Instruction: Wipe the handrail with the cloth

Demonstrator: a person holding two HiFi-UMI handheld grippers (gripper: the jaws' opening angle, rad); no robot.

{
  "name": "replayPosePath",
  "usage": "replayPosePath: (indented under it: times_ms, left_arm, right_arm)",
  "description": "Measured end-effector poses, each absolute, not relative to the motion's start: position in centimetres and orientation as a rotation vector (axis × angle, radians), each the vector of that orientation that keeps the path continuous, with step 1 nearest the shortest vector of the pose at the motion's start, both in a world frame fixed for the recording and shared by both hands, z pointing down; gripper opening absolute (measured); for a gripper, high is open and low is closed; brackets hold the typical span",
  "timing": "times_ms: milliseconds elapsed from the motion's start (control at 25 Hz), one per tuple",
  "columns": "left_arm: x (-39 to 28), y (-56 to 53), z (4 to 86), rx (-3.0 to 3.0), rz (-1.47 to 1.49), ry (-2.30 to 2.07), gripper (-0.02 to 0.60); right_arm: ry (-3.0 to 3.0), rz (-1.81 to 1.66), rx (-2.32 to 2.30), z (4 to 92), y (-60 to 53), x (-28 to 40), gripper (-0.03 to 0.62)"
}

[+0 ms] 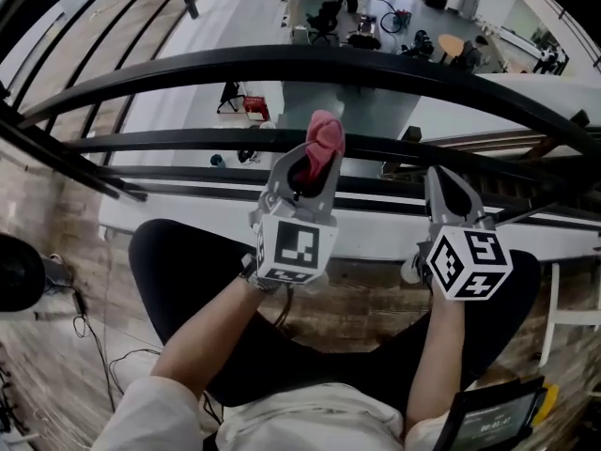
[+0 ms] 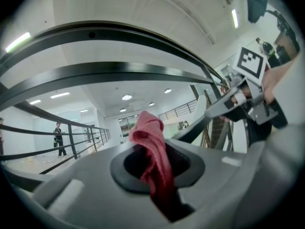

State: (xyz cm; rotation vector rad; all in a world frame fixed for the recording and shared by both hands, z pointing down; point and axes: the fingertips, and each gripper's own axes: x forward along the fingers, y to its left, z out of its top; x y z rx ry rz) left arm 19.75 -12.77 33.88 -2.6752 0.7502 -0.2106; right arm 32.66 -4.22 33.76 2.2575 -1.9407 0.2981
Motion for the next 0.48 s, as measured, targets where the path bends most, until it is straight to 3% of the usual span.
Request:
replayPosePath:
  times_ms: [480]
  left_arm:
    - [19.6, -13.3, 34.2, -2.766, -0.211, 0.887, 0.067]
  right_arm:
    - [-2.160, 0.233, 2.222, 30.5, -4.4, 32.1, 0.002]
